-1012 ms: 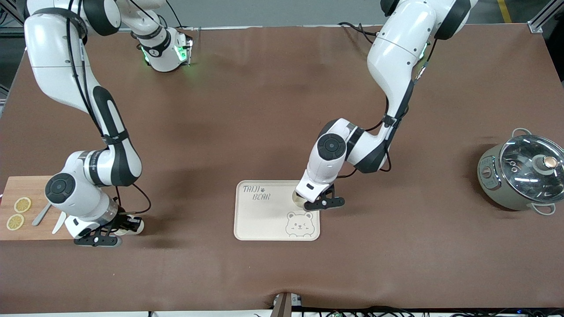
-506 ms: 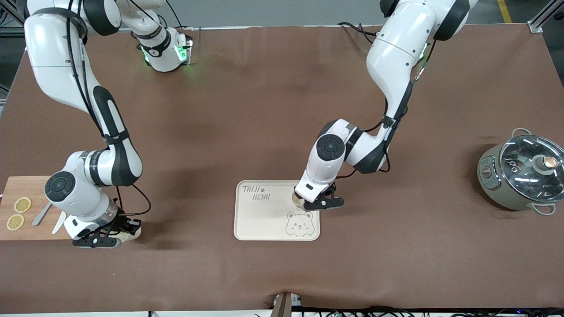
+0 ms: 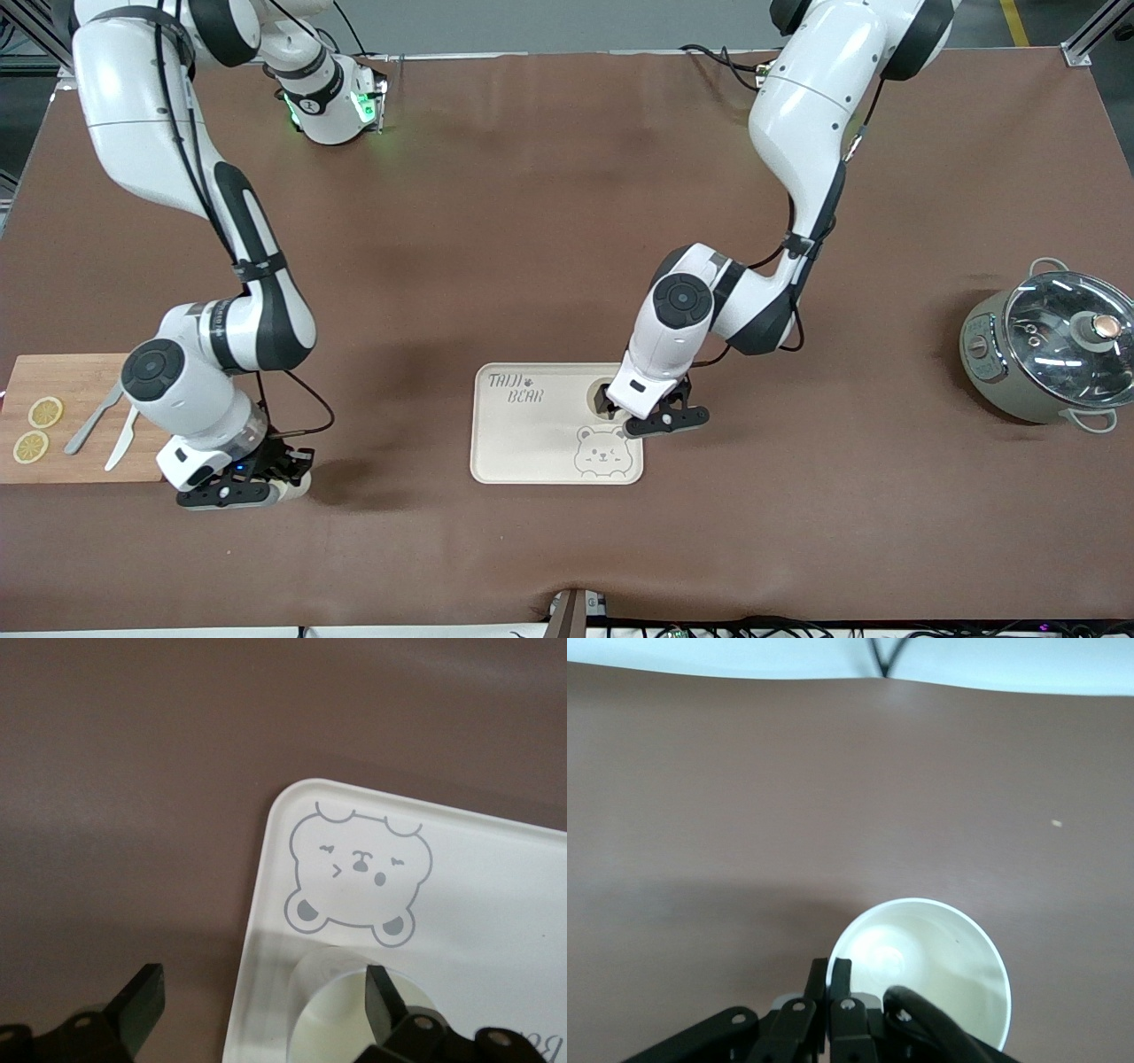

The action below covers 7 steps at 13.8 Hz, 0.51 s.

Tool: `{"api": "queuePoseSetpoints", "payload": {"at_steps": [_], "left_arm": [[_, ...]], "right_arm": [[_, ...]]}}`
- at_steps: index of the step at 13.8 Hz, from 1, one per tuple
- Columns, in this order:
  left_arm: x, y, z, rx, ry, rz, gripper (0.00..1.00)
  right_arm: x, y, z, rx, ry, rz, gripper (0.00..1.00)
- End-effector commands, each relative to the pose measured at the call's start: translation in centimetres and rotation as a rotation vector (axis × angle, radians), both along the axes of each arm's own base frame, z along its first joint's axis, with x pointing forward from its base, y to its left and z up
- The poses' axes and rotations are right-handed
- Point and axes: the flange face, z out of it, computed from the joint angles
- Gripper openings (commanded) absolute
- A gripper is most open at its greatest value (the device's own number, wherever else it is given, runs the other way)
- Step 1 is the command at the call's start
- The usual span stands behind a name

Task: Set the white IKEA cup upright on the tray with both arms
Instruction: 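Open the left gripper and withdraw while the right gripper carries its cup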

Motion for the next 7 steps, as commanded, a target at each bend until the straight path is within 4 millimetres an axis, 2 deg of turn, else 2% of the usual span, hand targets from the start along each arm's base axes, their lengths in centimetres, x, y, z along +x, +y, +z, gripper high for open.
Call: {"api": "queuePoseSetpoints", "payload": {"at_steps": [1, 3, 6, 7], "left_arm": [[0.8, 2.8, 3.4, 0.042, 0.028, 0.035, 1.00], [1.1, 4.6, 5.1, 0.083, 0.056, -0.019, 1.00], [2.3, 8.3, 6.9, 0.110, 0.076, -0.123, 1.00], [2.7, 9.6, 7.7, 0.118, 0.079, -0.147, 1.00]], "right_arm": [[-0.1, 4.5, 1.7, 0.009, 0.022, -0.019, 0.00], [-0.3, 7.7, 3.0, 0.019, 0.022, -0.017, 0.00], [-0.9, 11.6, 3.2, 0.021, 0.020, 0.022, 0.00], [-1.1, 14.0, 3.4, 0.021, 0.017, 0.052, 0.00]]}}
